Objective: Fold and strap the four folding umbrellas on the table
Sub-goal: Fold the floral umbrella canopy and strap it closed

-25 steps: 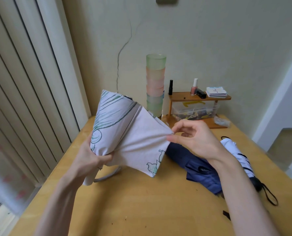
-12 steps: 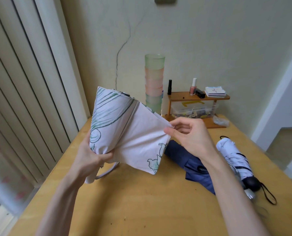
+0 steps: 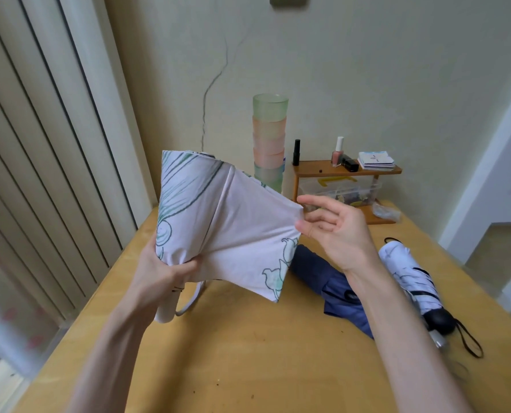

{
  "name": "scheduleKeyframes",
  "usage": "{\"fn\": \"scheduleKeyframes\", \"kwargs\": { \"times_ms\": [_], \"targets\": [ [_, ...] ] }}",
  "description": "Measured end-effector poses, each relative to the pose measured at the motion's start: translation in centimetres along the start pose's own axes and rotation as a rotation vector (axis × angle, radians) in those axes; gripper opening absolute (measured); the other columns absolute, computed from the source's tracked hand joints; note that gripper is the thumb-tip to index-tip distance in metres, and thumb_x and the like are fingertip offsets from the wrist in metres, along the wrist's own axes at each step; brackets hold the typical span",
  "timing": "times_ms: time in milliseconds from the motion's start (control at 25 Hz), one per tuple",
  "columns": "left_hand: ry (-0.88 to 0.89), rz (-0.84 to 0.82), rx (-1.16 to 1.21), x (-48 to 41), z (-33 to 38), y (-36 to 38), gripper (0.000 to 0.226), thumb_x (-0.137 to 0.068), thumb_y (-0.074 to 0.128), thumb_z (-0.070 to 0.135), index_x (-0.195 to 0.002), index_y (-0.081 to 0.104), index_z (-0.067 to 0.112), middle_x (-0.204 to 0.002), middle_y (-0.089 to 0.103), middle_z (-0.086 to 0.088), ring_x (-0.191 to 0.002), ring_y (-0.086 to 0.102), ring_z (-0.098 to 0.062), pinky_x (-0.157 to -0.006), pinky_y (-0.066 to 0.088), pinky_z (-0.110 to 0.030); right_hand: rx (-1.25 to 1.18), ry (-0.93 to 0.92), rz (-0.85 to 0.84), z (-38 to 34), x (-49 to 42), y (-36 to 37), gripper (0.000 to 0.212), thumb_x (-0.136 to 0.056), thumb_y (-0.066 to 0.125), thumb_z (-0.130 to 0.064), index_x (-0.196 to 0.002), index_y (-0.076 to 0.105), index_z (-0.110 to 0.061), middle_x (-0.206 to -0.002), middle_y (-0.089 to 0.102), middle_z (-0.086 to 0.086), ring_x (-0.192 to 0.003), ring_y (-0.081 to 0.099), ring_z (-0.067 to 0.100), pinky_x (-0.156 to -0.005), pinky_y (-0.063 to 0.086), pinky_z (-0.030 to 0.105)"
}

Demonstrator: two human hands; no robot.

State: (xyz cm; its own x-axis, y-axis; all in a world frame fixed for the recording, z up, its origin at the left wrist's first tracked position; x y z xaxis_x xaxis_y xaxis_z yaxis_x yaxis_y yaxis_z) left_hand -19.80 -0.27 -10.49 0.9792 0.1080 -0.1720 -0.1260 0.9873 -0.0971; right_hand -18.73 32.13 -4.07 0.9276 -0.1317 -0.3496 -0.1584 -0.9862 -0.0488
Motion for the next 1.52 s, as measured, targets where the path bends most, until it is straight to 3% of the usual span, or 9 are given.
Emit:
{"fn": "scheduleKeyframes", "kwargs": {
  "times_ms": [200, 480, 640, 800, 960, 1120, 1240, 1320, 1520],
  "targets": [
    [0.015, -0.027, -0.021, 0.1, 0.0, 1.3, 0.058, -0.057, 0.085, 0.019, -0.111, 0.065, 0.021, -0.090, 0.076, -0.003, -0.070, 0.070, -0.014, -0.057, 0.060, -0.029, -0.124, -0.027, -0.045, -0.9, 0.6, 1.3, 0.045, -0.090, 0.082, -0.008, -0.129, 0.060, -0.015, -0.105, 0.080, 0.008, -0.099, 0.078, 0.020, -0.082, 0.062, 0.027],
    [0.010, -0.046, -0.040, 0.4, 0.5, 1.2, 0.087, -0.041, 0.099, 0.048, -0.118, 0.065, 0.028, -0.102, 0.078, 0.006, -0.085, 0.076, -0.015, -0.064, 0.064, -0.036, 0.327, -0.099, -0.102, -1.5, 0.2, 0.8, 0.020, -0.089, 0.084, -0.033, -0.102, 0.072, -0.024, -0.081, 0.072, -0.012, -0.072, 0.068, 0.009, -0.071, 0.054, 0.023],
    [0.054, -0.043, -0.081, 0.4, 1.1, 1.5, 0.071, -0.055, 0.101, 0.029, -0.115, 0.063, 0.033, -0.098, 0.076, 0.018, -0.082, 0.074, -0.008, -0.058, 0.062, -0.027, 0.514, -0.036, -0.028, -1.0, 0.2, -0.3, 0.022, -0.088, 0.083, -0.043, -0.093, 0.069, -0.027, -0.080, 0.075, -0.010, -0.072, 0.071, 0.002, -0.070, 0.056, 0.019],
    [0.058, -0.002, -0.074, 0.1, 0.7, 1.7, 0.060, -0.060, 0.093, 0.016, -0.108, 0.062, 0.033, -0.088, 0.075, 0.014, -0.063, 0.068, -0.005, -0.049, 0.056, -0.026, 0.241, 0.022, -0.063, -1.0, 0.0, -0.7, 0.007, -0.094, 0.080, -0.019, -0.091, 0.073, -0.019, -0.084, 0.079, -0.004, -0.074, 0.072, 0.004, -0.072, 0.055, 0.016],
    [0.064, 0.022, -0.054, -0.1, -0.1, 2.1, 0.056, -0.074, 0.093, 0.003, -0.115, 0.064, 0.027, -0.090, 0.076, 0.025, -0.080, 0.072, 0.005, -0.060, 0.056, -0.014, 0.026, -0.048, -0.059, -2.0, 0.1, -0.2, 0.003, -0.098, 0.072, -0.010, -0.099, 0.074, -0.013, -0.091, 0.080, -0.005, -0.086, 0.073, 0.005, -0.078, 0.057, 0.019],
    [0.065, 0.046, -0.034, 0.1, 0.0, 2.3, 0.057, -0.063, 0.094, 0.019, -0.110, 0.063, 0.026, -0.089, 0.076, 0.015, -0.070, 0.071, -0.001, -0.054, 0.055, -0.021, 0.142, -0.079, -0.065, -1.8, 0.1, 0.1, 0.012, -0.096, 0.077, -0.020, -0.105, 0.073, -0.013, -0.096, 0.080, -0.002, -0.089, 0.077, 0.010, -0.077, 0.059, 0.022],
    [0.102, 0.034, -0.084, 0.1, 0.7, 2.0, 0.061, -0.072, 0.093, 0.000, -0.118, 0.060, 0.025, -0.083, 0.072, 0.017, -0.055, 0.061, -0.001, -0.046, 0.051, -0.020, 0.378, -0.046, -0.051, -0.9, 0.0, -0.3, 0.015, -0.090, 0.084, -0.026, -0.091, 0.072, -0.017, -0.081, 0.077, -0.005, -0.075, 0.075, 0.008, -0.069, 0.059, 0.022],
    [0.125, 0.068, -0.099, -0.1, 1.0, 1.2, 0.062, -0.074, 0.090, -0.003, -0.124, 0.059, 0.019, -0.086, 0.071, 0.017, -0.056, 0.060, 0.002, -0.046, 0.049, -0.018, 0.261, -0.006, -0.016, -0.3, -0.2, -0.7, 0.014, -0.089, 0.084, -0.013, -0.090, 0.070, -0.014, -0.075, 0.076, -0.006, -0.072, 0.074, 0.007, -0.070, 0.056, 0.020],
    [0.133, 0.092, -0.023, 0.2, 1.5, 1.5, 0.073, -0.068, 0.097, 0.010, -0.130, 0.060, 0.024, -0.106, 0.075, 0.011, -0.085, 0.072, -0.011, -0.064, 0.059, -0.030, -0.194, 0.049, -0.037, 0.2, 0.2, 0.8, 0.039, -0.094, 0.078, -0.012, -0.130, 0.064, -0.017, -0.107, 0.081, 0.002, -0.100, 0.077, 0.012, -0.087, 0.060, 0.025]
  ]
}}
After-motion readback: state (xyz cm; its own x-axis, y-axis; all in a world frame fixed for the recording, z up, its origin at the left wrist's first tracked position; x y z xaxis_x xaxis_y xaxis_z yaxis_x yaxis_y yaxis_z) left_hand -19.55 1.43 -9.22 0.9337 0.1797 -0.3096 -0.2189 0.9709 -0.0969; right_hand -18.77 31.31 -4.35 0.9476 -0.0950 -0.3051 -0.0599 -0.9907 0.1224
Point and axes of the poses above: each hand's wrist, its own x-axis away from the middle knuckle, its own y-axis out of the palm, z = x × y, the point moved 9 cm from there along -x, towards the middle knuckle
